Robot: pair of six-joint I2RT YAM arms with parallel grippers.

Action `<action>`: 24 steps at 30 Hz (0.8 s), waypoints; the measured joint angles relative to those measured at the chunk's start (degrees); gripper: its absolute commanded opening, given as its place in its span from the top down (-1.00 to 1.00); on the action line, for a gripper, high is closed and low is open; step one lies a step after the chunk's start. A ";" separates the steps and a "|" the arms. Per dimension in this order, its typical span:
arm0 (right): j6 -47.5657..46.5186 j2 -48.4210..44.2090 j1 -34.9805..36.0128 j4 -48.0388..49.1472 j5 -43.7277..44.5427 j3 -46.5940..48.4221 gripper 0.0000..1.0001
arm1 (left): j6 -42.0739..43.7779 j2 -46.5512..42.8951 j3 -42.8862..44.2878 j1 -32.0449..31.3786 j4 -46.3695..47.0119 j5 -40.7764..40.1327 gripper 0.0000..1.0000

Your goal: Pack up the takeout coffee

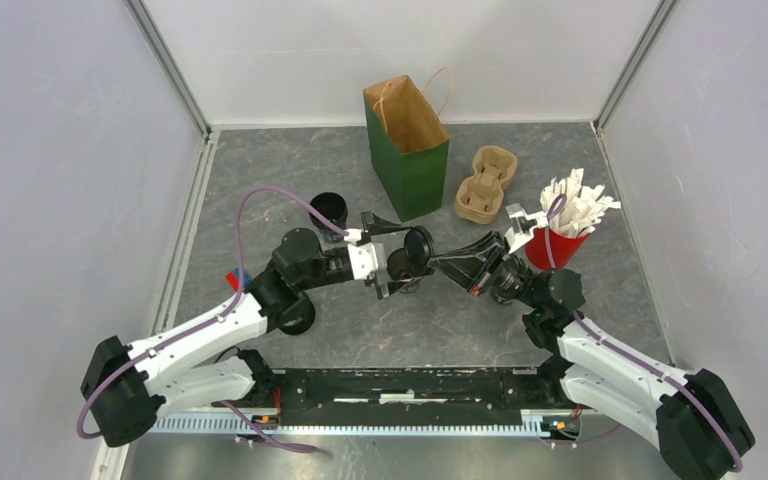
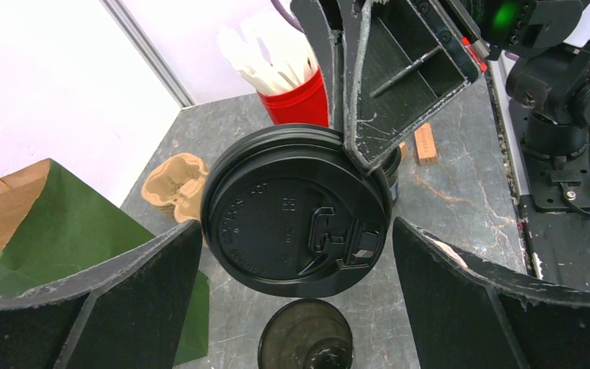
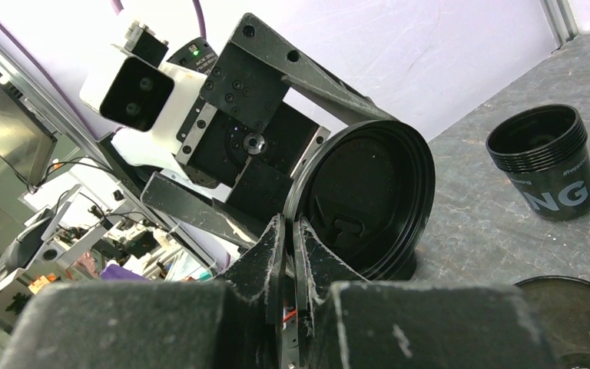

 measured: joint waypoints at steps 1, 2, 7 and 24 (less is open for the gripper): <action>0.02 0.02 0.00 0.09 0.04 0.00 0.79 | 0.00 0.20 0.00 -0.15 -0.11 -0.02 -0.99; 0.02 0.04 0.00 0.24 0.15 0.00 0.79 | 0.00 0.37 0.00 -0.31 -0.22 -0.09 -0.99; 0.15 0.24 0.02 0.37 0.52 0.00 0.79 | 0.02 1.36 0.00 -0.90 -0.28 -0.79 -0.99; 0.74 0.68 0.37 1.84 1.05 -1.84 0.71 | 0.50 1.68 0.02 -1.20 -1.99 -1.86 -0.63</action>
